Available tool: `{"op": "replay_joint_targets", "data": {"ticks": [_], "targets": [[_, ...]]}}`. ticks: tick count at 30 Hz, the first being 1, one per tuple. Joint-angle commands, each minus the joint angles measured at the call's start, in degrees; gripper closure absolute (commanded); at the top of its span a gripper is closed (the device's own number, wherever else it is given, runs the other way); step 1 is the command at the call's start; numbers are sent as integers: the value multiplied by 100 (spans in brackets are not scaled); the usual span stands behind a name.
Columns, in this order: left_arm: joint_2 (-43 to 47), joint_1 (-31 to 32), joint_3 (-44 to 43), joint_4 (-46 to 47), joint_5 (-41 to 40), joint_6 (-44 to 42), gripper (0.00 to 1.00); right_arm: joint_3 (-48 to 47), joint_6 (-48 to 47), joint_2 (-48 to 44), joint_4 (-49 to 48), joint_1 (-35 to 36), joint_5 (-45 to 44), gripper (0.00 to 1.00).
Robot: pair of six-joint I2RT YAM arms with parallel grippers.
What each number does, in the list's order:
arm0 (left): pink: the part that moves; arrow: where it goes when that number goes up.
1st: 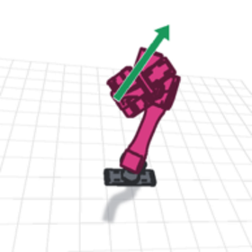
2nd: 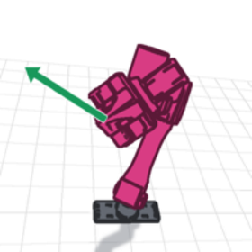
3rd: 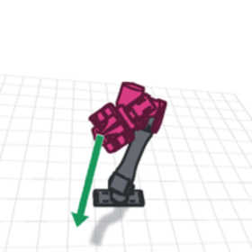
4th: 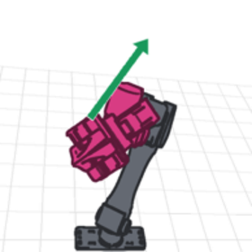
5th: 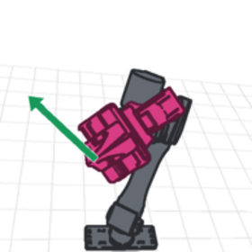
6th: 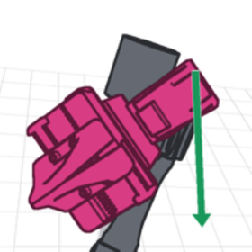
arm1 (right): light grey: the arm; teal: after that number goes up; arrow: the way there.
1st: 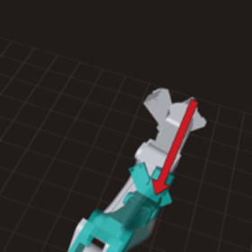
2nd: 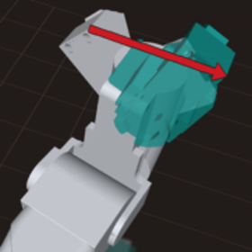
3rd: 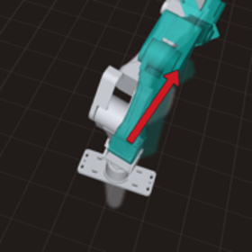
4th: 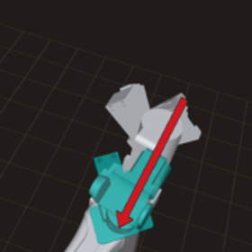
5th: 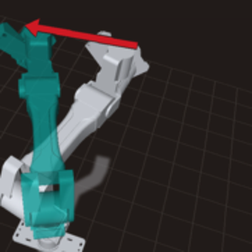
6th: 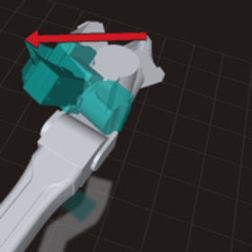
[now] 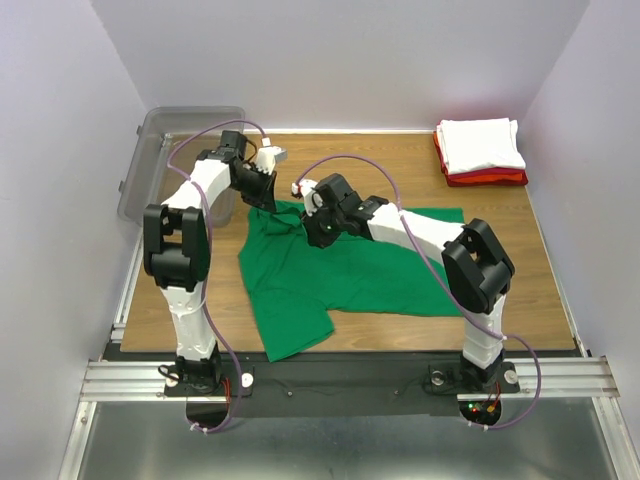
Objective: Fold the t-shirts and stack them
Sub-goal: Fold the tshirt
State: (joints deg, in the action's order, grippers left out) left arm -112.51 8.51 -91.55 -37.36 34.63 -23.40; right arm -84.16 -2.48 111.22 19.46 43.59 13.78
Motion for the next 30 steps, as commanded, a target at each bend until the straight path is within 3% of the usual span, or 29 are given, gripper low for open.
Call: {"op": "replay_joint_targets", "data": {"ticks": [1, 6, 20, 23, 30], "targets": [[-411, -60, -416, -69, 228, 151, 100, -240, -7, 145, -364, -18, -543, 72], [-614, -60, -601, -16, 298, 195, 100, -601, 125, 523, -356, 9, -841, 64], [-641, -60, -478, 63, 369, 125, 100, -1313, 230, 1244, -347, 62, -1343, 62], [-641, -60, -452, 80, 386, 125, 100, -1392, 230, 1314, -338, 105, -1343, 57], [-658, -60, -452, 89, 386, 107, 100, -1498, 160, 1525, -303, 141, -1668, 59]]}}
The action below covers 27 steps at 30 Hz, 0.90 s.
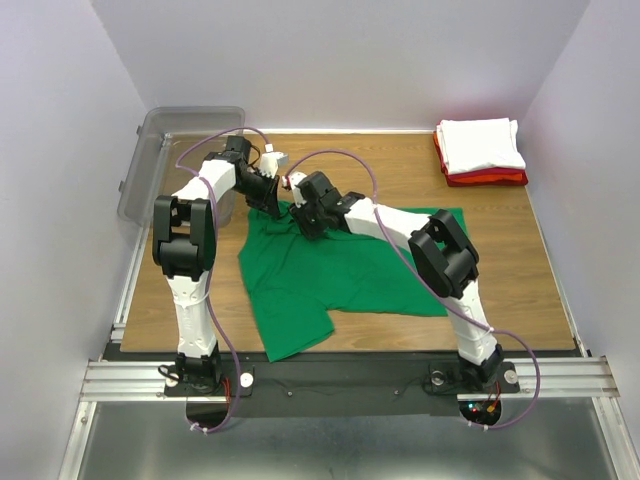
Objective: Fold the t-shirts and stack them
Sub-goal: Fold the tshirt
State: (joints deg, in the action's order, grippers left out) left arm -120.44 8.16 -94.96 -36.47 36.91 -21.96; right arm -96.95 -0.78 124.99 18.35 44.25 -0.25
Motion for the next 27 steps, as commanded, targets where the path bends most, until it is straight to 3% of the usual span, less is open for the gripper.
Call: {"op": "replay_joint_targets", "data": {"ticks": [1, 16, 27], "targets": [[135, -34, -111, 8, 159, -37, 100, -219, -28, 166, -174, 75, -291, 61], [179, -95, -128, -53, 106, -98, 100, -246, -98, -167, 11, 84, -388, 83], [249, -113, -93, -36, 115, -125, 100, -325, -28, -203, 169, 66, -265, 73]]}}
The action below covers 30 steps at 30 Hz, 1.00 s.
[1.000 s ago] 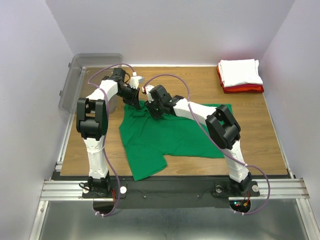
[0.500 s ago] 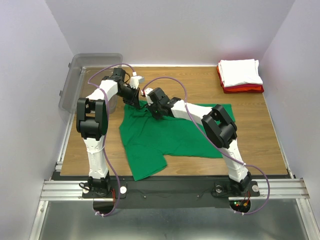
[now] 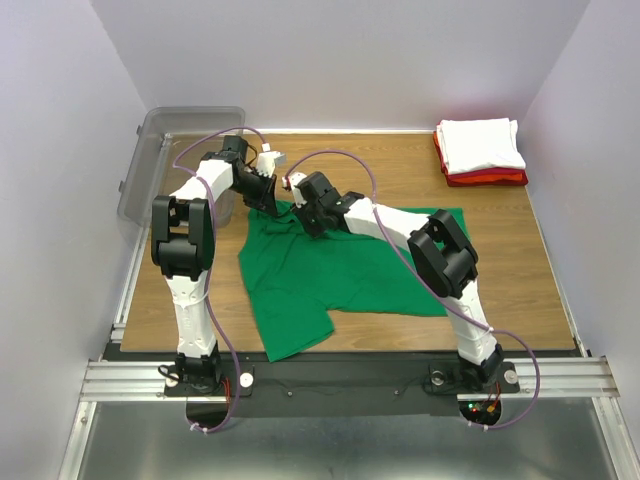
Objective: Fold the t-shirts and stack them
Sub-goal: Fold the tshirt
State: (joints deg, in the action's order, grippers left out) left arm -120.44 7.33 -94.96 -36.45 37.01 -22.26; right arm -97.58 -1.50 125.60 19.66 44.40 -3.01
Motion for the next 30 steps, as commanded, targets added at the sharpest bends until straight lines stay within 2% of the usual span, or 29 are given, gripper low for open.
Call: {"op": "replay_joint_targets", "data": {"ticks": [1, 6, 12, 30], "targets": [[249, -39, -84, -47, 95, -94, 100, -261, 53, -264, 47, 51, 19, 73], [241, -39, -102, -64, 95, -129, 100, -323, 9, -229, 64, 42, 2, 79], [205, -39, -102, -73, 113, -138, 100, -428, 71, -80, 108, 42, 72, 68], [205, -39, -40, -20, 104, -156, 100, -534, 44, 263, 196, 34, 63, 73]]}}
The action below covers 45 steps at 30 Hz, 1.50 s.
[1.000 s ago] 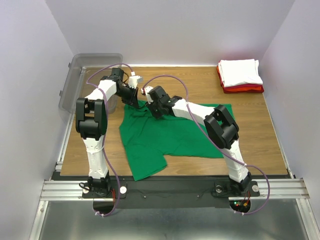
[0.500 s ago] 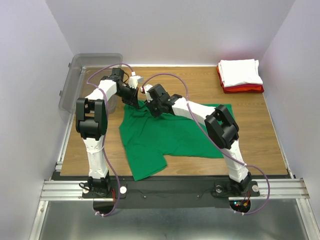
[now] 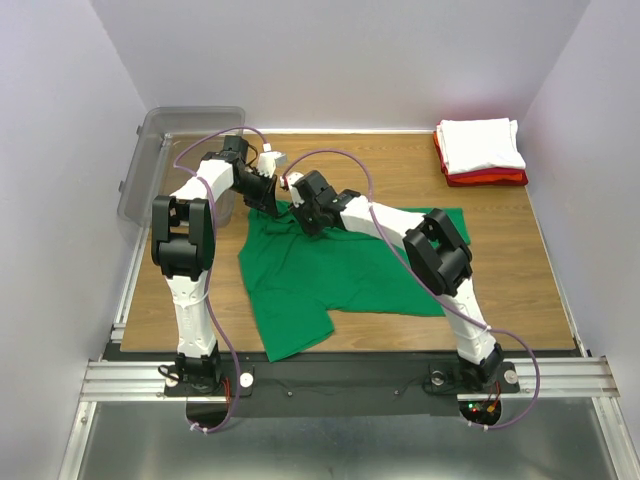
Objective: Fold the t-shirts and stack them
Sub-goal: Fold the tshirt
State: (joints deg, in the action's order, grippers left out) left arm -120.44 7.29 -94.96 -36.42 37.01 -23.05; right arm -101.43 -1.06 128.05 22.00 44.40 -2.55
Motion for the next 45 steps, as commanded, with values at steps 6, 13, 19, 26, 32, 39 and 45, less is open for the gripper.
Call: {"op": "replay_joint_targets", "data": {"ticks": [6, 13, 19, 26, 32, 39, 45], "targets": [[205, -35, -32, -31, 87, -95, 100, -88, -34, 1, -38, 42, -18, 77], [197, -43, -67, -40, 60, -103, 100, 9, -78, -139, -29, 25, -18, 92], [267, -87, -93, -93, 69, -103, 100, 79, -87, -394, 6, 16, 52, 99], [731, -96, -32, -286, 8, -235, 100, 185, -70, -886, 173, 16, 228, 99], [1347, -96, 460, -462, -124, -446, 100, 545, -35, -1247, 287, 16, 536, 99], [2024, -96, 1409, -603, -177, -639, 100, 958, 44, -1441, 340, 16, 957, 99], [2543, -96, 2235, -620, -308, -780, 100, 1265, 27, -1590, 384, 16, 1449, 100]]}}
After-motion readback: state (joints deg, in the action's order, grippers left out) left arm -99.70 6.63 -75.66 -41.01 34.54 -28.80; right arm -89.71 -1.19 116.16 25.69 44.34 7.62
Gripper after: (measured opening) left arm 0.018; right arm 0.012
